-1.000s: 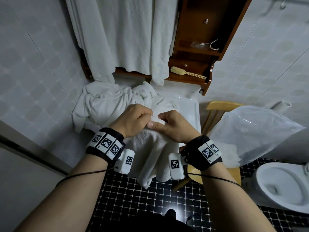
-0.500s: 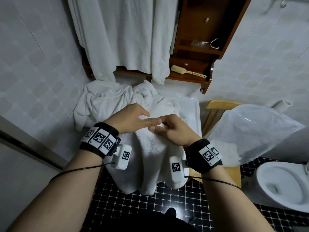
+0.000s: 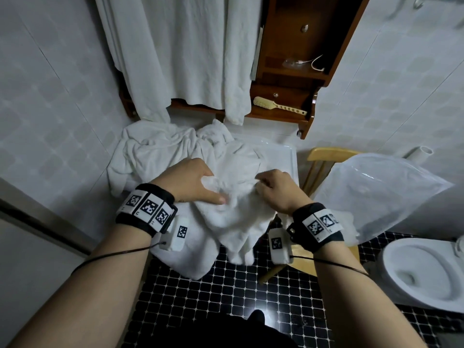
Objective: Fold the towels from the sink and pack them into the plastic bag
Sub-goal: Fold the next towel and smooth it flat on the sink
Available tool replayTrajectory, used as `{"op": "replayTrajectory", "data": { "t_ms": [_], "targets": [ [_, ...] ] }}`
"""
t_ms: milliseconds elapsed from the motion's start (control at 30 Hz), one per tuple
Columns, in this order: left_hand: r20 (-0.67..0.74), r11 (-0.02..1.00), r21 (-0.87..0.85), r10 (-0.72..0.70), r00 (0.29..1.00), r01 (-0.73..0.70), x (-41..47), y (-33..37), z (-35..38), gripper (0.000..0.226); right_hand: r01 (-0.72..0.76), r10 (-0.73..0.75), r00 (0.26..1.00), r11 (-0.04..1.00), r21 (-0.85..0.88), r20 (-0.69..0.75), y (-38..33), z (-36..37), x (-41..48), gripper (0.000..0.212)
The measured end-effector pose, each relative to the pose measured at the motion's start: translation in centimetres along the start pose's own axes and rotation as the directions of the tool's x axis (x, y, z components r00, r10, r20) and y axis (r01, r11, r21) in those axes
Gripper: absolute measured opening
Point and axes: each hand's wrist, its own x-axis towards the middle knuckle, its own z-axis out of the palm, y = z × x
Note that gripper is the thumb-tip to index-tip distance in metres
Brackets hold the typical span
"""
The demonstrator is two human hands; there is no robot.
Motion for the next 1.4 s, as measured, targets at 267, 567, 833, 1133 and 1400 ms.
{"op": "replayTrajectory", "data": {
  "t_ms": [267,567,833,1133,1400],
  "targets": [
    [0.000,0.991,-0.126,0.042,0.999,-0.041,0.0,0.0,0.0,0.076,-0.126,0.154,0.983,0.964,-0.234,0.104,1.8,0.0,0.4,0.021],
    [-0.203,0.998,-0.025,-0.059,0.977,0.054,0.8,0.4,-1.1,0.057,-0.225,0.289,0.920,0.943,-0.246,0.265,1.9,0.9,-0.4,0.017],
    [-0.444,0.959,0.132,-0.169,0.880,0.251,0.6,0.2,-1.8,0.059,-0.229,0.213,0.972,0.956,-0.182,-0.103,2.0,0.7,0.1,0.016],
    [-0.416,0.954,0.168,-0.158,0.895,0.247,-0.1,1.0,-2.0,0.054,-0.236,0.194,0.960,0.948,-0.214,-0.203,2.5,0.1,0.8,0.019],
    [-0.055,0.994,0.104,0.039,0.998,-0.033,0.3,2.7,-0.8,0.125,0.207,-0.202,0.966,0.978,0.010,-0.164,-6.0,-1.7,0.8,0.019]
  ]
}}
